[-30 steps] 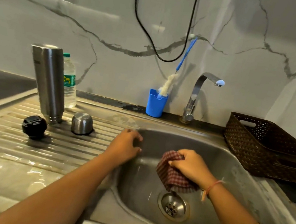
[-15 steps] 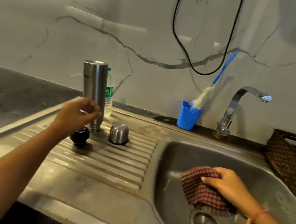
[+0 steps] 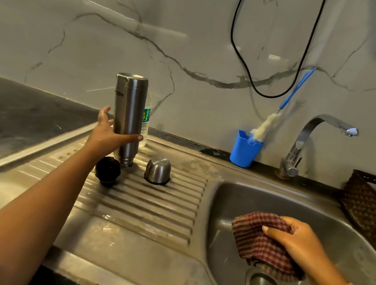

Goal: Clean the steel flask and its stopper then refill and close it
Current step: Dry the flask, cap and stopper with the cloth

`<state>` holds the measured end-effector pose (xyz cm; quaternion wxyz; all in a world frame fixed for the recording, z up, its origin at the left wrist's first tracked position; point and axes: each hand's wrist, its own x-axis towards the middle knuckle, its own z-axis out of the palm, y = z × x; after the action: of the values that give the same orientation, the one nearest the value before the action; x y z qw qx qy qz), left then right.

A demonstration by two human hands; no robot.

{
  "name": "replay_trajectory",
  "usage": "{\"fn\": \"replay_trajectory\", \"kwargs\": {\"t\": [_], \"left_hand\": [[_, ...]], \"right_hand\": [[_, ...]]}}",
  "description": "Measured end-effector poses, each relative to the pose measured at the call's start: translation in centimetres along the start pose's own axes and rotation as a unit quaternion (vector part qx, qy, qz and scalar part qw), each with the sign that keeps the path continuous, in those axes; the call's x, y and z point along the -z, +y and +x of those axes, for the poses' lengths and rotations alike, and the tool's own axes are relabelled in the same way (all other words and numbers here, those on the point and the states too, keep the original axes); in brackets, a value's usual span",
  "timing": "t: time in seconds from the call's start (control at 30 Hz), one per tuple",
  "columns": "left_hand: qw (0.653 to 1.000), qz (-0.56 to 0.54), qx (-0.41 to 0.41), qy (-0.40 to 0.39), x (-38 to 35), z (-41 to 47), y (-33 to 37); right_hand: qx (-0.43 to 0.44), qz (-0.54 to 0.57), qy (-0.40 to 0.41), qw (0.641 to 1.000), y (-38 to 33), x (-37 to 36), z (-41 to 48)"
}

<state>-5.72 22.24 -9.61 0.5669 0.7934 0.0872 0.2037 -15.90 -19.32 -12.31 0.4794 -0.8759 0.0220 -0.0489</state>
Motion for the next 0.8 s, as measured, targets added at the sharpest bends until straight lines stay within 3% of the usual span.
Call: {"fn": "replay_trajectory", "kwargs": {"t": [0.2, 0.5, 0.67, 0.8], "left_hand": [[0.994, 0.086, -0.017, 0.063, -0.4, 0.0, 0.0], [0.965, 0.178, -0.021, 0.19, 7.1, -2.2, -1.2], [0.962, 0.183, 0.003, 0.201, 8.9, -5.9, -0.2], [0.976, 0.119, 0.044, 0.179, 6.2, -9.3, 1.5]], "right_hand": [[-0.014, 0.014, 0.005, 1.0, 0.2, 0.1, 0.0], [-0.002, 0.032, 0.004, 0.999, 0.1, 0.3, 0.0], [-0.008, 0.041, -0.009, 0.999, -0.2, 0.3, 0.1], [-0.011, 0.049, -0.02, 0.999, -0.5, 0.4, -0.1]]}}
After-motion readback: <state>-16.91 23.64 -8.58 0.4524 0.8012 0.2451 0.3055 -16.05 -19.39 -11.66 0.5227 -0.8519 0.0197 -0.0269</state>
